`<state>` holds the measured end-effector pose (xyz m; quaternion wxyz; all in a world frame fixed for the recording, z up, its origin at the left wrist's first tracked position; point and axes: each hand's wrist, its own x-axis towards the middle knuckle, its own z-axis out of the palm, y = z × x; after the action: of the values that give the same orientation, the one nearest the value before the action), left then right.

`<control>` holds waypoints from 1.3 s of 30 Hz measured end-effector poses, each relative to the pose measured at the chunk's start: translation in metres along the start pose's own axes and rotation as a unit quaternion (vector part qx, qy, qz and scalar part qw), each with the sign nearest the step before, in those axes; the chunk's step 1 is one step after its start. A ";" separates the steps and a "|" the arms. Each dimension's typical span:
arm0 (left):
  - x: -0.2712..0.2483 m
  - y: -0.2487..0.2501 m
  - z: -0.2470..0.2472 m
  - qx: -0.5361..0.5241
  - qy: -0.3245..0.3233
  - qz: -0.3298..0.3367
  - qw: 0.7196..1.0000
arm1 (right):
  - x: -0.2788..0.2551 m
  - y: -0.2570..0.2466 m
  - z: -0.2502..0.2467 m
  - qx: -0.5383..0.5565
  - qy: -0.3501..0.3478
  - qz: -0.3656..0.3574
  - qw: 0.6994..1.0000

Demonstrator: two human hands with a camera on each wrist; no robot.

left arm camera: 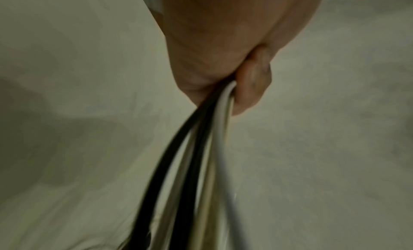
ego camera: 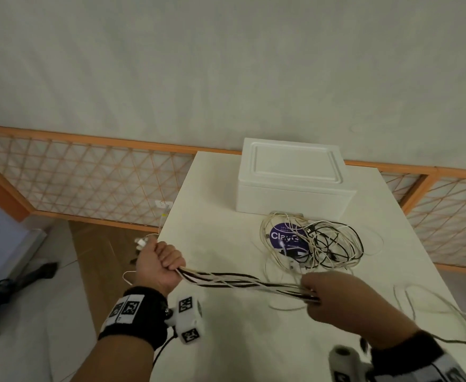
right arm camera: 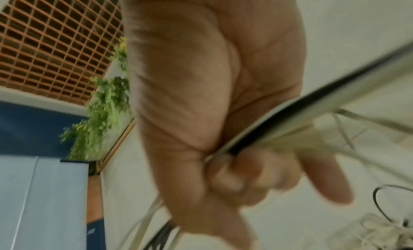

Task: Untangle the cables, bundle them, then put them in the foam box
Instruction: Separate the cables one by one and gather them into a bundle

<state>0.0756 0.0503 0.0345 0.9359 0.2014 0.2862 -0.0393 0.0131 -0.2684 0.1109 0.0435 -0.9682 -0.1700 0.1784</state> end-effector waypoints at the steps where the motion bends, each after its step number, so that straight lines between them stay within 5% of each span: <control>1: 0.001 0.007 -0.007 -0.013 0.018 0.011 1.000 | -0.010 0.008 -0.003 -0.015 0.008 0.040 0.999; 6: 0.006 0.019 -0.033 -0.018 0.096 0.026 0.995 | -0.053 0.061 0.001 0.008 0.016 0.174 0.985; 16: 0.017 -0.051 -0.025 0.117 0.105 -0.048 0.986 | -0.070 0.138 0.019 0.123 -0.072 0.267 0.953; 21: 0.008 -0.084 -0.012 0.160 0.098 -0.042 0.981 | -0.030 0.141 0.039 0.054 -0.048 0.217 0.973; 24: 0.003 -0.104 0.006 0.170 0.069 -0.046 0.982 | 0.012 0.072 0.023 0.106 0.044 0.051 0.992; 27: 0.001 -0.125 0.029 0.156 0.049 -0.040 0.986 | 0.049 -0.012 0.020 0.174 -0.048 -0.104 0.978; 31: 0.001 -0.126 0.034 0.107 0.070 -0.021 0.992 | 0.066 -0.033 0.041 0.158 -0.075 -0.093 0.980; 35: 0.005 -0.110 0.014 0.056 0.098 -0.003 0.994 | 0.048 0.010 0.046 0.038 -0.080 -0.102 0.991; 39: 0.012 -0.099 -0.012 0.047 0.134 0.031 0.989 | 0.020 0.072 0.047 0.052 -0.089 -0.041 0.994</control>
<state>0.0613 -0.0352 -0.0161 0.8793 0.2579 0.4003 0.0037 0.0361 -0.3277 0.0497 0.0858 -0.9370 -0.2032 0.2708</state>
